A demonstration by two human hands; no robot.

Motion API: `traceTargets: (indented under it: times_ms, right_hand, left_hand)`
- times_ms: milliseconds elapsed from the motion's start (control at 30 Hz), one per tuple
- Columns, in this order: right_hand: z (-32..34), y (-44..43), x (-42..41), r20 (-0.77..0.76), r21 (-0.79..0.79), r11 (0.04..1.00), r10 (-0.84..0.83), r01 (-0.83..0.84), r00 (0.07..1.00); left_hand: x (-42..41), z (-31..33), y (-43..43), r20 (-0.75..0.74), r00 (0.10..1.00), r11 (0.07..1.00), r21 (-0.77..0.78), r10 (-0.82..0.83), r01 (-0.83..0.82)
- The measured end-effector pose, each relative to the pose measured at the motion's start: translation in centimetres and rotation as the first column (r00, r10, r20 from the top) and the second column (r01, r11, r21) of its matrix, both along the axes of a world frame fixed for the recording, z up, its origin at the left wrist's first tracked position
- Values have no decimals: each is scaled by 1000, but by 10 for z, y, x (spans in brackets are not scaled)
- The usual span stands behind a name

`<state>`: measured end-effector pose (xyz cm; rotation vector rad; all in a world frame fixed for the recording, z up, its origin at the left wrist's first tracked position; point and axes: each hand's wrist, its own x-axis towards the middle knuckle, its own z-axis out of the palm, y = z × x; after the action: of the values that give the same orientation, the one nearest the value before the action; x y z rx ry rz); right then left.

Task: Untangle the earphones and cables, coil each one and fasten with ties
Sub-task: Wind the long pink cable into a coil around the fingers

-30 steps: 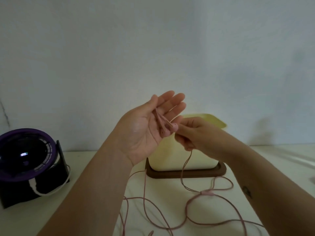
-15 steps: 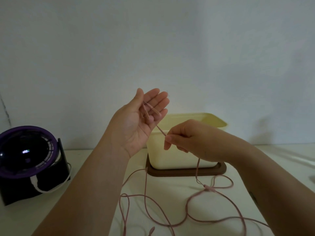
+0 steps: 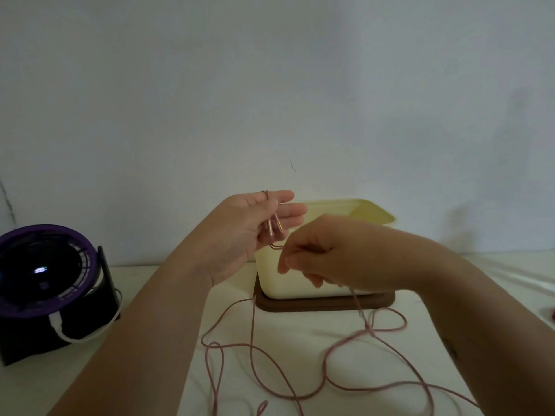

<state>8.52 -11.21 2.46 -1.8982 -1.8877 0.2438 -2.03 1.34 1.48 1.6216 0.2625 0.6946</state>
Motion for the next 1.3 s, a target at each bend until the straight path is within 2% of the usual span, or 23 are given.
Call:
traceTargets:
  times_ms: [133, 333, 467, 600, 800, 867, 1000, 1100, 1200, 1300]
  right_hand:
    - [14, -12, 6, -103, 191, 981, -4, 23, 995]
    - [18, -11, 13, -250, 473, 869, -28, 147, 968]
    - [19, -8, 16, -283, 579, 790, -39, 203, 958]
    - [20, -8, 14, -276, 622, 755, -39, 209, 960]
    - [13, -2, 20, -374, 578, 786, 17, 219, 927]
    - [7, 3, 28, -431, 514, 822, -1, 247, 902]
    - [-7, 11, 33, -485, 355, 916, 9, 187, 874]
    - [-12, 17, 21, -379, 290, 948, -16, 136, 925]
    - [-12, 18, 13, -236, 181, 982, -18, 62, 972]
    - [-10, 14, 8, -103, 58, 997, -41, 47, 994]
  left_hand:
    - [4, -6, 0, -42, 998, 998, 31, -51, 52]
    - [8, -8, -10, -26, 978, 975, -81, -208, 205]
    - [4, -8, -13, -48, 940, 941, -54, -337, 334]
    - [1, -7, -17, -48, 896, 897, -29, -441, 440]
    - [-5, -1, -21, -96, 868, 869, 47, -487, 492]
    - [-9, 4, -20, 0, 865, 865, -8, -502, 502]
    - [-7, 11, -19, 260, 842, 845, -137, -473, 517]
    - [-4, 15, -16, 393, 864, 873, -237, -314, 425]
    - [-2, 13, -8, 355, 920, 937, -235, -167, 261]
    - [-1, 9, -2, 307, 949, 961, -230, -78, 153]
